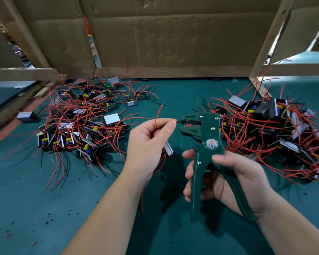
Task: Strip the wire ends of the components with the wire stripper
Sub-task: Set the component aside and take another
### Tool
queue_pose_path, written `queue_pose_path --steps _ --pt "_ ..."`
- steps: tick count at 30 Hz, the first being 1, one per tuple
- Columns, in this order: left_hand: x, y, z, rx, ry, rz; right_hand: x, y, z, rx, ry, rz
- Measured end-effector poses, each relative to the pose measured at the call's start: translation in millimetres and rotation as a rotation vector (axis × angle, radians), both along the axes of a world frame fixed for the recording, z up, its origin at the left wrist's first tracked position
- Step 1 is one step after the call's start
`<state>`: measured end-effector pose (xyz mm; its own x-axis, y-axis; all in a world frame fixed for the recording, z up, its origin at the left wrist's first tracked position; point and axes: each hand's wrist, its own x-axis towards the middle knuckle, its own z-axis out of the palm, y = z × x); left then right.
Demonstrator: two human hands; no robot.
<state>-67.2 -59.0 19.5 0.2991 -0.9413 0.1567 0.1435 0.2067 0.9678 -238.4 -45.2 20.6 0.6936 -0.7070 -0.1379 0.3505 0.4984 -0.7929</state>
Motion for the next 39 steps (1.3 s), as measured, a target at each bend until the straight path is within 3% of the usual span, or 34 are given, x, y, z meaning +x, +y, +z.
queue_pose_path --steps 20,39 --pt "7.5 0.9 3.4 -0.063 -0.189 -0.001 8.6 6.6 -2.3 -0.072 0.108 -0.119" --pt "5.0 2.0 3.6 -0.049 -0.137 0.001 7.0 5.9 -3.5 -0.082 0.129 -0.113"
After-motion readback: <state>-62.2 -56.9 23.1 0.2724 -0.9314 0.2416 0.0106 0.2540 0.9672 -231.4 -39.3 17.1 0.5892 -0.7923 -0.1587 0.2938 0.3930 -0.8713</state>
